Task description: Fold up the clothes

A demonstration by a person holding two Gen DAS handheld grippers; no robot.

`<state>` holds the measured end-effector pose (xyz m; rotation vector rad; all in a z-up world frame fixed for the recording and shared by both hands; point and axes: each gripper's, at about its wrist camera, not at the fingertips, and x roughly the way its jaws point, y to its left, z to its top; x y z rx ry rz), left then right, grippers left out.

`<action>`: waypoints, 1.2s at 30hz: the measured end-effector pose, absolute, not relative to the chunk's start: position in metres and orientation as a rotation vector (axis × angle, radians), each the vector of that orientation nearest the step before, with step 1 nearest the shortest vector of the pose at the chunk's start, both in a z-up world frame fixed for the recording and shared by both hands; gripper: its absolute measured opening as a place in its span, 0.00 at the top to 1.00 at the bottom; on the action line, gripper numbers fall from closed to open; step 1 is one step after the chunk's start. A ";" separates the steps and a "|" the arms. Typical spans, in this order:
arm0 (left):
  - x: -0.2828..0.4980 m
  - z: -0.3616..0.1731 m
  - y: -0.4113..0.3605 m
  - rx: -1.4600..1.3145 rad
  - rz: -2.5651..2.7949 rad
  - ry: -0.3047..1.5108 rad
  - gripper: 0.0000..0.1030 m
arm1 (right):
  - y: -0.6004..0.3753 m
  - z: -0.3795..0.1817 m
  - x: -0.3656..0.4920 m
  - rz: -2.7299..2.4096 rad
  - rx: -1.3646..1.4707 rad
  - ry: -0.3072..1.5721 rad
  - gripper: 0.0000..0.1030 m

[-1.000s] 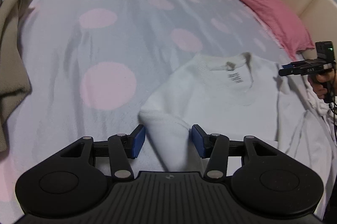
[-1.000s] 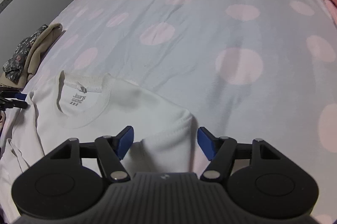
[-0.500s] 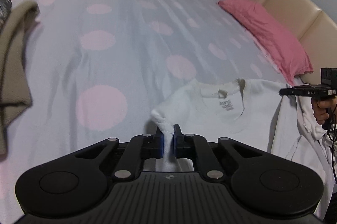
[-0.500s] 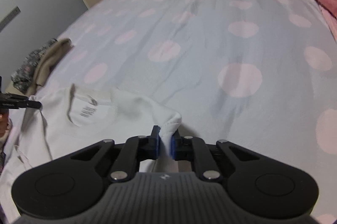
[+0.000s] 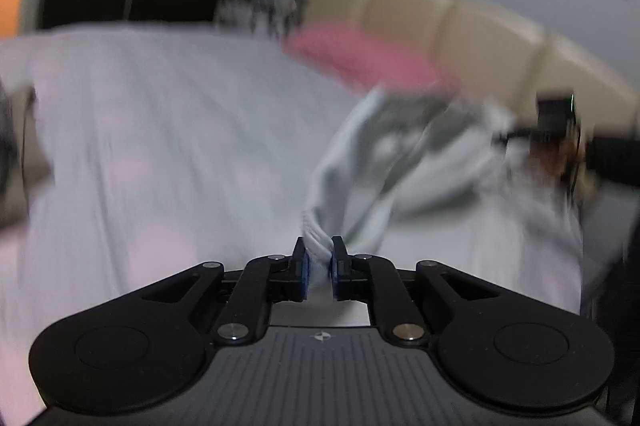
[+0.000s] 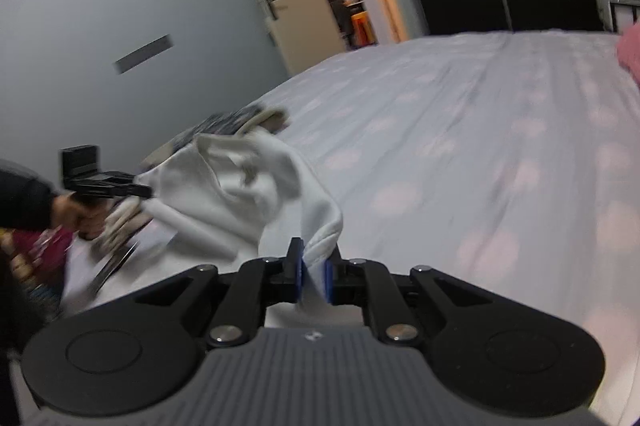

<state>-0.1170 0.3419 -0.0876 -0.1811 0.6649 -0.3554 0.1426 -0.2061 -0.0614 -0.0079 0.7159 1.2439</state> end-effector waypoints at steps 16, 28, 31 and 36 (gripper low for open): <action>-0.174 -0.082 0.280 0.248 -0.320 0.990 0.72 | -0.197 -0.056 0.100 1.129 -0.334 0.962 0.50; -0.161 -0.042 0.246 0.036 -0.044 0.978 0.47 | -0.151 -0.039 0.065 0.807 -0.446 1.124 0.45; -0.150 -0.059 0.251 -0.043 0.054 1.048 0.51 | -0.151 -0.044 0.068 0.715 -0.401 1.136 0.45; -0.151 -0.095 0.283 -0.612 0.084 1.105 0.65 | -0.168 -0.069 0.075 0.635 -0.233 1.213 0.45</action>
